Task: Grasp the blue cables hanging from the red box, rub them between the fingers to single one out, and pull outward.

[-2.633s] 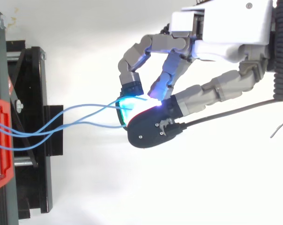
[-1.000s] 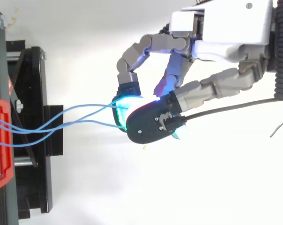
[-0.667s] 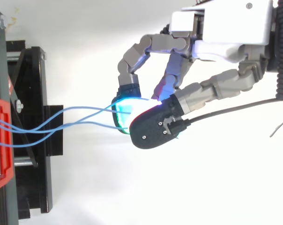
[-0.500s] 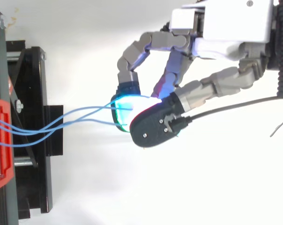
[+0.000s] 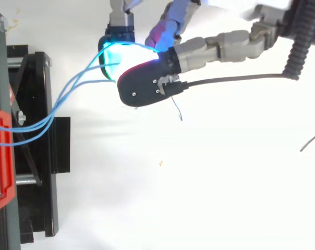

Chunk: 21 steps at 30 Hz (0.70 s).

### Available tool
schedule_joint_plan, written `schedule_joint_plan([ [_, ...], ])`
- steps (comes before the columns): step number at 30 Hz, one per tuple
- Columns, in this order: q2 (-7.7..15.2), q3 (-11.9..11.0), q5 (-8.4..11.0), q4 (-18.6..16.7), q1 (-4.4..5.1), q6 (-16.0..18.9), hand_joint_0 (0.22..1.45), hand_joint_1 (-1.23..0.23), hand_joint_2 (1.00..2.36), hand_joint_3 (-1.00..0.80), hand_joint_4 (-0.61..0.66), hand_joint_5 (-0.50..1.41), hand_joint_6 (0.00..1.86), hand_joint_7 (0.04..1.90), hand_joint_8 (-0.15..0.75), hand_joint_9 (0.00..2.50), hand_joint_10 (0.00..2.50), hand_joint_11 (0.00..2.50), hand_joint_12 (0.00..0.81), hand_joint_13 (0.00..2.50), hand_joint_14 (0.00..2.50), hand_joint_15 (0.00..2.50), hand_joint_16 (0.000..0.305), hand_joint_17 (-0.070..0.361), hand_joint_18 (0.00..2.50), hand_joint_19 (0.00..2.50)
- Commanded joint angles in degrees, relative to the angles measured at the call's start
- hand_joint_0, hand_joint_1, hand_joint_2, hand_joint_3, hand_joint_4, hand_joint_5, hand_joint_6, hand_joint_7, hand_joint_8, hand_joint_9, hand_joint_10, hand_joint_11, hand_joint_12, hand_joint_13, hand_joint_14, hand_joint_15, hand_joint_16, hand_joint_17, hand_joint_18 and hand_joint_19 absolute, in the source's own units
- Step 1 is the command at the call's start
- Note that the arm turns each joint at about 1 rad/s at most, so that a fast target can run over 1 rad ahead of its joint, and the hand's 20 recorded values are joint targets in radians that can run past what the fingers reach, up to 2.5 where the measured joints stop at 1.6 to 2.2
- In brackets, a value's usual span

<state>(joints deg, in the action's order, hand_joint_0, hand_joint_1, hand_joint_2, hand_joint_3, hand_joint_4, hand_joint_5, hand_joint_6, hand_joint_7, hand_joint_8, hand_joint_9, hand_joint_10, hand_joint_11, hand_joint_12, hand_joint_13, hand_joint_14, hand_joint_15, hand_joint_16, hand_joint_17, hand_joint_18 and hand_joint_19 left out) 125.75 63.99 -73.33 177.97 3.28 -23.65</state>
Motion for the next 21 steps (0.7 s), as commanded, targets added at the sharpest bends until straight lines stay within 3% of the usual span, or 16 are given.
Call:
schedule_joint_plan([
  [1,0.02,2.98,0.46,-17.21,0.06,-30.14,0.53,-0.57,1.0,-0.46,0.07,-0.13,0.85,0.98,0.253,1.4,0.02,0.86,0.347,1.03,0.03,0.75,0.051,0.115,0.8,0.67],
  [3,0.02,3.16,0.46,-18.53,0.06,-31.55,0.53,-0.57,1.0,-0.46,0.07,-0.13,0.85,0.99,0.257,1.39,0.02,0.86,0.347,1.02,0.03,0.74,0.051,0.115,0.8,0.67],
  [15,0.02,4.04,0.55,-16.25,-0.2,-35.5,0.52,-0.55,1.0,-0.47,0.07,-0.13,0.85,0.98,0.257,1.39,0.02,0.85,0.349,1.03,0.03,0.75,0.052,0.117,0.81,0.67],
  [21,0.02,9.31,0.73,-18.97,-0.11,-34.97,0.52,-0.55,1.0,-0.48,0.08,-0.13,0.84,0.98,0.257,1.39,0.02,0.85,0.349,1.03,0.03,0.75,0.052,0.118,0.81,0.67],
])
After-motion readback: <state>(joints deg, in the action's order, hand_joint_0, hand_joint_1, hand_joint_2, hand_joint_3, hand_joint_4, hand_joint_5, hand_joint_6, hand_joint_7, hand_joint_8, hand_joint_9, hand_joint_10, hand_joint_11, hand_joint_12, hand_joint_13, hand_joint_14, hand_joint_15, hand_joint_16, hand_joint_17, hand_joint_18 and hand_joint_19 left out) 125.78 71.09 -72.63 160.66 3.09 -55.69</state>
